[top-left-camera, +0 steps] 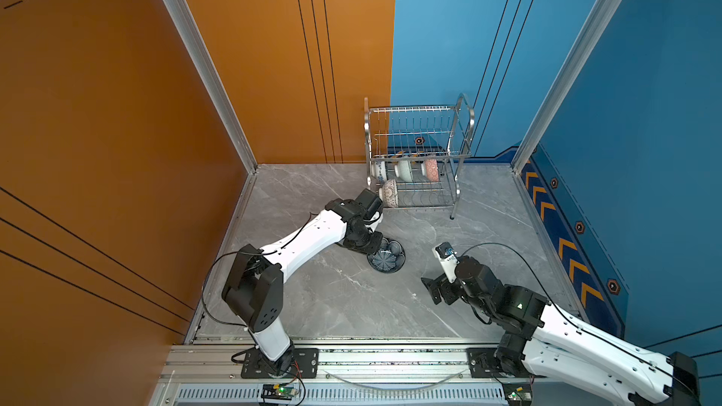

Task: Load bowls into a dish rack
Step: Pick up the bowl from the center of the table, then place the bowl in the dish rack.

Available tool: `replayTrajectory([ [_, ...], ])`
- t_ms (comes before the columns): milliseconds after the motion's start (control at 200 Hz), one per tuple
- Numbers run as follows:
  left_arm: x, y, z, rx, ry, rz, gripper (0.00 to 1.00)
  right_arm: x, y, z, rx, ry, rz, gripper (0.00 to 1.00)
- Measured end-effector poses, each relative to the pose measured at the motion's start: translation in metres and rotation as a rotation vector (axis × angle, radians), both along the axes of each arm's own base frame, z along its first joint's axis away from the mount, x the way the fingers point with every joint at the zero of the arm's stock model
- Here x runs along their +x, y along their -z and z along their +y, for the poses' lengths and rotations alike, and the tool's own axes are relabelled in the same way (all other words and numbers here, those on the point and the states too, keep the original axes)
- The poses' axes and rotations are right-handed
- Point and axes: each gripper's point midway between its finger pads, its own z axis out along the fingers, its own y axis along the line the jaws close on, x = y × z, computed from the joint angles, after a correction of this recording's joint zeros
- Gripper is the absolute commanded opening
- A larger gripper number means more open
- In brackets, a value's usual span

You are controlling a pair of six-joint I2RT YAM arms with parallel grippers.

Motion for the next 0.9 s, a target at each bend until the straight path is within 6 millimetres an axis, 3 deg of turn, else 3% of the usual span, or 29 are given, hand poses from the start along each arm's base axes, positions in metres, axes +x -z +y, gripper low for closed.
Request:
replayTrajectory([
  [125, -0.001, -0.006, 0.000, 0.004, 0.037, -0.008, 0.00, -0.001, -0.009, 0.011, -0.016, -0.081, -0.063, 0.95],
  [295, -0.003, 0.000, 0.002, 0.033, 0.081, 0.008, 0.00, -0.013, -0.018, 0.028, -0.058, -0.240, -0.159, 0.89],
  [456, 0.000, 0.008, -0.002, 0.051, 0.115, 0.019, 0.00, -0.018, -0.018, 0.033, -0.110, -0.317, -0.213, 0.84],
  [901, 0.006, -0.001, -0.012, 0.027, 0.234, -0.029, 0.00, -0.029, -0.014, 0.057, -0.236, -0.484, -0.251, 0.74],
])
